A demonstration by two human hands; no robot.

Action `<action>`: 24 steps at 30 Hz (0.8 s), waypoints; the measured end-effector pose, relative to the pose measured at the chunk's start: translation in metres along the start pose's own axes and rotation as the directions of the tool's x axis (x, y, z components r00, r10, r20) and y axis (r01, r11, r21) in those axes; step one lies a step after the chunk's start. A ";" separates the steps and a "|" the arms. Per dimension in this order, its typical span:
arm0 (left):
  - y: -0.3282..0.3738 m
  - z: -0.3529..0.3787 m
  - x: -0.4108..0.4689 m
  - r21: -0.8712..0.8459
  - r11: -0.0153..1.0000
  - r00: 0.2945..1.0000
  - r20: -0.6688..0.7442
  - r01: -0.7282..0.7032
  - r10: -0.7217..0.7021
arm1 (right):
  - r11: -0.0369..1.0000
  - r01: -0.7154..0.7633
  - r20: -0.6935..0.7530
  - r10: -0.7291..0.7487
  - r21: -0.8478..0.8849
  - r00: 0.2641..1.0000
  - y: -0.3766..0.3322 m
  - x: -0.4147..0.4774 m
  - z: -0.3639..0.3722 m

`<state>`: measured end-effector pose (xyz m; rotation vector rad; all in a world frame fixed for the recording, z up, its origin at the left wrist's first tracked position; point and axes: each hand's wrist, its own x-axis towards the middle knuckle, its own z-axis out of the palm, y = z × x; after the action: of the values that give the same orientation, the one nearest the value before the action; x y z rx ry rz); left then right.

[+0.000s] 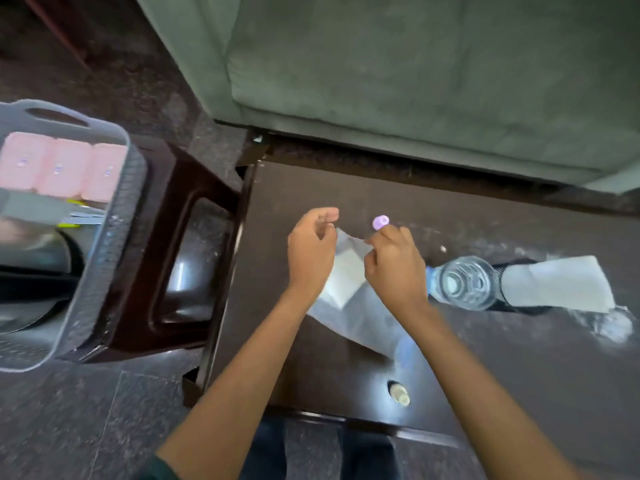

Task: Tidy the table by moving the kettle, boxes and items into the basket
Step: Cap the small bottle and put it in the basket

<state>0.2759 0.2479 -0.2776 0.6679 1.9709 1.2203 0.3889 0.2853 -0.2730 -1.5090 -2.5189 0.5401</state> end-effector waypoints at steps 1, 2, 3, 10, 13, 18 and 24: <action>-0.004 0.011 0.005 0.054 0.999 1.000 0.024 0.000 -0.001 | 1.000 -0.001 0.025 0.001 0.002 1.000 0.009 -0.003 0.001; -0.007 0.025 0.009 0.110 0.994 0.999 0.052 -0.002 -0.004 | 1.000 -0.004 0.032 0.004 0.009 0.999 0.020 -0.008 -0.001; -0.010 0.037 0.015 0.171 0.985 0.998 0.070 -0.010 -0.002 | 1.000 0.001 0.035 -0.002 0.012 0.999 0.027 -0.012 -0.001; -0.024 0.097 0.033 0.757 0.633 0.986 0.149 -0.159 0.070 | 0.996 0.053 -0.011 -0.052 0.068 0.999 0.047 -0.044 -0.002; -0.028 0.104 0.037 0.772 0.614 0.986 0.133 -0.166 0.100 | 0.994 0.067 -0.023 -0.065 0.083 0.998 0.050 -0.048 -0.001; -0.028 0.103 0.043 0.745 0.639 0.981 0.135 -0.192 0.138 | 0.990 0.040 0.044 -0.046 0.134 0.998 0.061 -0.065 -0.008; -0.019 0.075 0.012 0.632 0.694 0.932 0.147 -0.345 0.330 | 0.985 -0.171 0.491 0.139 0.021 0.860 0.071 -0.134 -0.012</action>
<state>0.3264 0.2886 -0.3207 1.4464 2.3264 0.6678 0.5153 0.2008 -0.2818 -1.7406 -2.7017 1.1504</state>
